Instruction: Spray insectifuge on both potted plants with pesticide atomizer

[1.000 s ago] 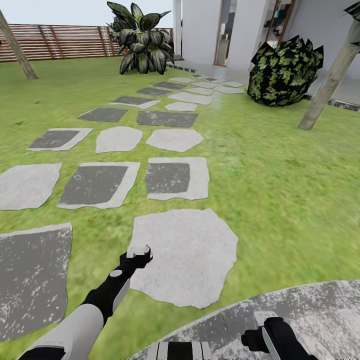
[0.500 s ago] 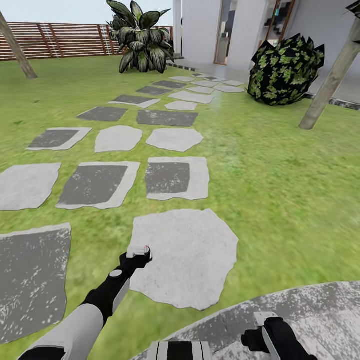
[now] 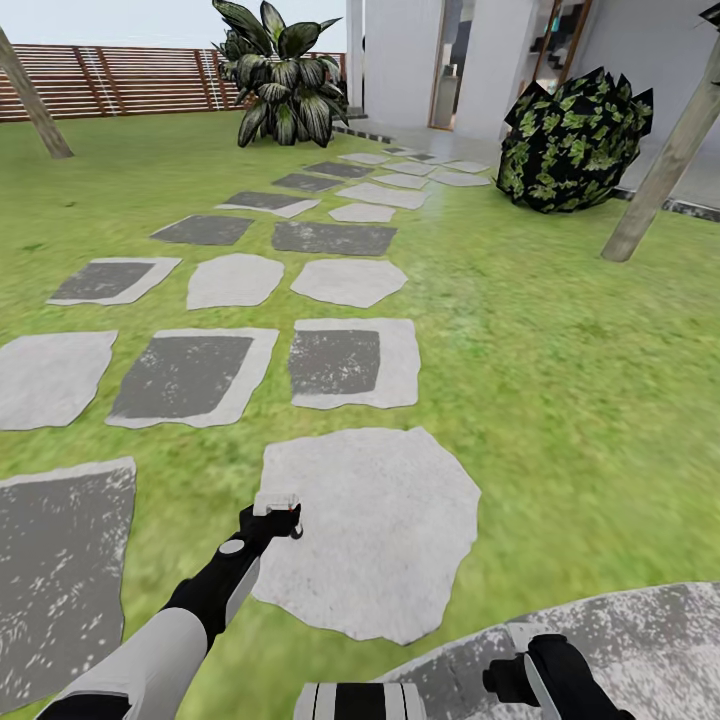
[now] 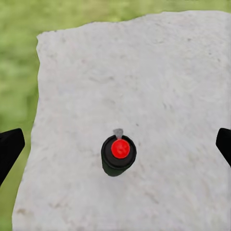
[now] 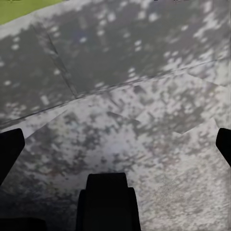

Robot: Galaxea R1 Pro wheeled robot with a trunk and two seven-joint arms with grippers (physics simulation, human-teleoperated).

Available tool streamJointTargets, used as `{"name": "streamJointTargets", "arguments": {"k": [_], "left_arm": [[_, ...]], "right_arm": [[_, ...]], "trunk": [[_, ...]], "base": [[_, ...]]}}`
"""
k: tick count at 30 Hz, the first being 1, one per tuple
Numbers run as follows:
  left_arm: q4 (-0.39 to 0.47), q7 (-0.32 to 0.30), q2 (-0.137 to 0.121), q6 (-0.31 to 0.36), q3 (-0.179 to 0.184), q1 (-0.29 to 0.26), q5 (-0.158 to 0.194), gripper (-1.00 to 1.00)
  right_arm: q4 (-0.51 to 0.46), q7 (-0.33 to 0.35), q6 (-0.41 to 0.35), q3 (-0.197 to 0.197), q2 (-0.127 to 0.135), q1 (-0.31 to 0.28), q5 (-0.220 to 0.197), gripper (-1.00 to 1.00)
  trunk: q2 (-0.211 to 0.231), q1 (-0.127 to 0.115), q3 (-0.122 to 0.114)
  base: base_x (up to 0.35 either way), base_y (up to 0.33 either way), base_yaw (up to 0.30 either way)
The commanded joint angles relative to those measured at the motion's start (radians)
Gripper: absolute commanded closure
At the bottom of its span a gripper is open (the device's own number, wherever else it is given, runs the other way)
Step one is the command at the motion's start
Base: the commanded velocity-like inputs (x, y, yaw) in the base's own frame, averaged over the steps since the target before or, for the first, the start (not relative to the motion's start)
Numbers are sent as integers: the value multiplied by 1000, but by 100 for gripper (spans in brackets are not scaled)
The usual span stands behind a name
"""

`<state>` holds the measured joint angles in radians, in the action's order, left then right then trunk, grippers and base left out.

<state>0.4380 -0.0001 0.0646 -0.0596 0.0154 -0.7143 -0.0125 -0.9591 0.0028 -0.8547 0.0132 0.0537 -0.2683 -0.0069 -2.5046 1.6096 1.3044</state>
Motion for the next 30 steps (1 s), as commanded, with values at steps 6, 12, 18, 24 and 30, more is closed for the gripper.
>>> {"name": "streamJointTargets", "arguments": {"k": [6,12,18,24,30], "left_arm": [[-1,-1,0,-3,1,-1,-1,-100],[-1,-1,0,-3,1,-1,-1,-100],[-1,-1,0,-3,1,-1,-1,-100],[-1,-1,0,-3,1,-1,-1,-100],[-1,-1,0,-3,1,-1,-1,-100]], "right_arm": [[-1,0,-4,1,0,0,-1,-100],[-1,0,-4,1,0,0,0,-100],[-1,0,-4,1,0,0,0,-100],[-1,0,-4,1,0,0,0,-100],[-1,0,-4,1,0,0,0,-100]], "trunk": [[0,0,1],[0,0,1],[0,0,1],[-1,2,28],[-3,5,60]], "base": [[109,-75,0],[36,-28,0],[4,-3,0],[0,0,36],[0,0,66]]}}
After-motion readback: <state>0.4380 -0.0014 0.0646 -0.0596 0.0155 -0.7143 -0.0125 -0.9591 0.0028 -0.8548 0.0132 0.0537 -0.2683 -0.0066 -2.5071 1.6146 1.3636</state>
